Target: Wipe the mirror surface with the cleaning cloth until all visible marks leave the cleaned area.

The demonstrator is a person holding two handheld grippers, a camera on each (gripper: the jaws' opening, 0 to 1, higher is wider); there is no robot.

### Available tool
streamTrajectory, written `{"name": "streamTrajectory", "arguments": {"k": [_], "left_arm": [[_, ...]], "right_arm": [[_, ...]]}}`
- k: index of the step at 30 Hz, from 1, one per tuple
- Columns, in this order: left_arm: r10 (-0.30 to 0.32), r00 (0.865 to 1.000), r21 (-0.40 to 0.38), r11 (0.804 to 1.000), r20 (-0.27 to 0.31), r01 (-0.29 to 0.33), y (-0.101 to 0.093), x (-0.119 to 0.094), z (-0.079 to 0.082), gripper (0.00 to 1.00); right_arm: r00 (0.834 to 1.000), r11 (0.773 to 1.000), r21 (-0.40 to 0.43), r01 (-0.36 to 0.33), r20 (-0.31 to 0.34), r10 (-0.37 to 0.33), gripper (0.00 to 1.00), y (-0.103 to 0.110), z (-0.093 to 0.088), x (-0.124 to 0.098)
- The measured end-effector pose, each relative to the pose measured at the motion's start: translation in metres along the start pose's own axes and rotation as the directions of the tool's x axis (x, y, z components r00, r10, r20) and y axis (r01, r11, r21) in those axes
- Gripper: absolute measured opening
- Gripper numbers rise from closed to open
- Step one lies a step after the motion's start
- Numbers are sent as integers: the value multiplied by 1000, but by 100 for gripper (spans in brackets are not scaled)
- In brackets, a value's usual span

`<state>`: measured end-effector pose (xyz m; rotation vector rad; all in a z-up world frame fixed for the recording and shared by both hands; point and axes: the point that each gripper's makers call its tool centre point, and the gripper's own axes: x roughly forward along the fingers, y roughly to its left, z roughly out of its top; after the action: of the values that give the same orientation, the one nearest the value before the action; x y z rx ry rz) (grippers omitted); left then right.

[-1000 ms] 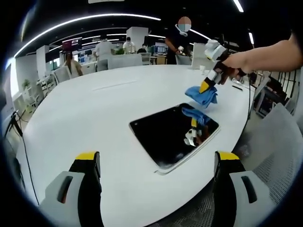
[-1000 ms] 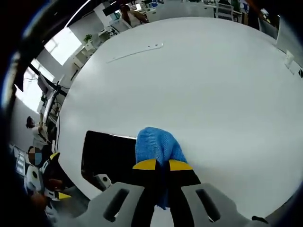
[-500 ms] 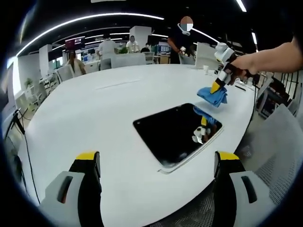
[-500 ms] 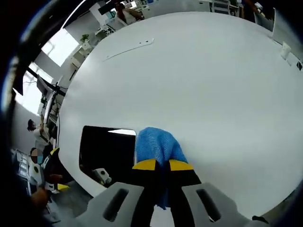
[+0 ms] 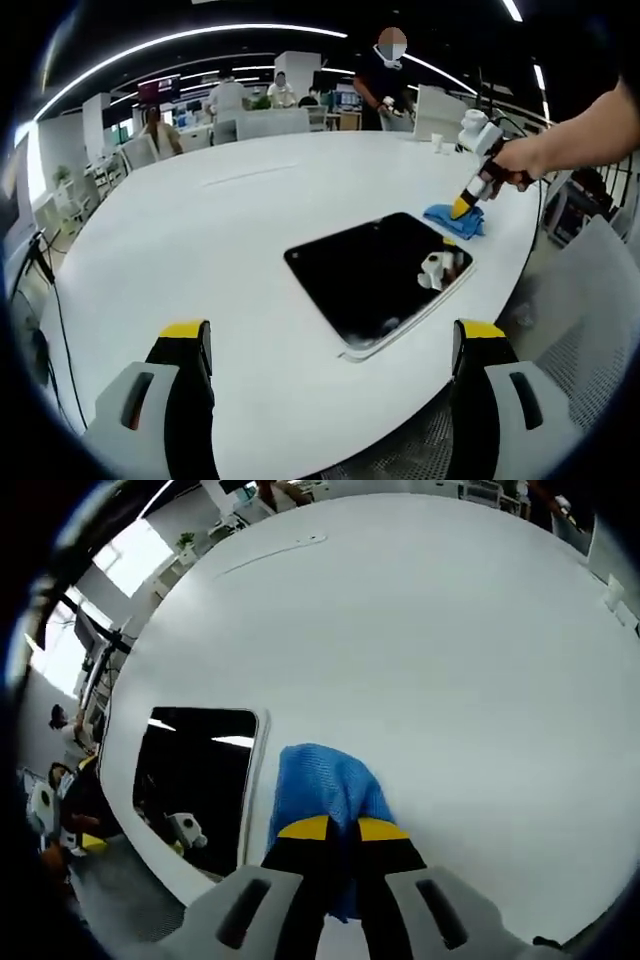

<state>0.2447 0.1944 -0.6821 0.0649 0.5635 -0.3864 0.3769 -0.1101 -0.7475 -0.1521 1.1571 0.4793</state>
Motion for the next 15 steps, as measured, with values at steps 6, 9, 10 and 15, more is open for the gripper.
{"name": "streamTrajectory", "arguments": {"k": [6,9,10,15], "left_arm": [[8,1000,-12,1000,-9,-9,1,-1,-3,99],[25,999,-30,999,20,-25,3,-2,7,99],[27,999,-27,999,39,-26,4,-3,12,99],[25,999,-5,1000,48,-25,12,-13,22,99]], "right_arm": [[999,999,-37,17,30,-16,12,9,-3,-4],[998,999,-31,-20,57,22,24,14,2,-8],[994,998,-56,-42,95,47,29,17,9,-10],[964,980,-199,-23,256,75,48,7,27,-32]]}}
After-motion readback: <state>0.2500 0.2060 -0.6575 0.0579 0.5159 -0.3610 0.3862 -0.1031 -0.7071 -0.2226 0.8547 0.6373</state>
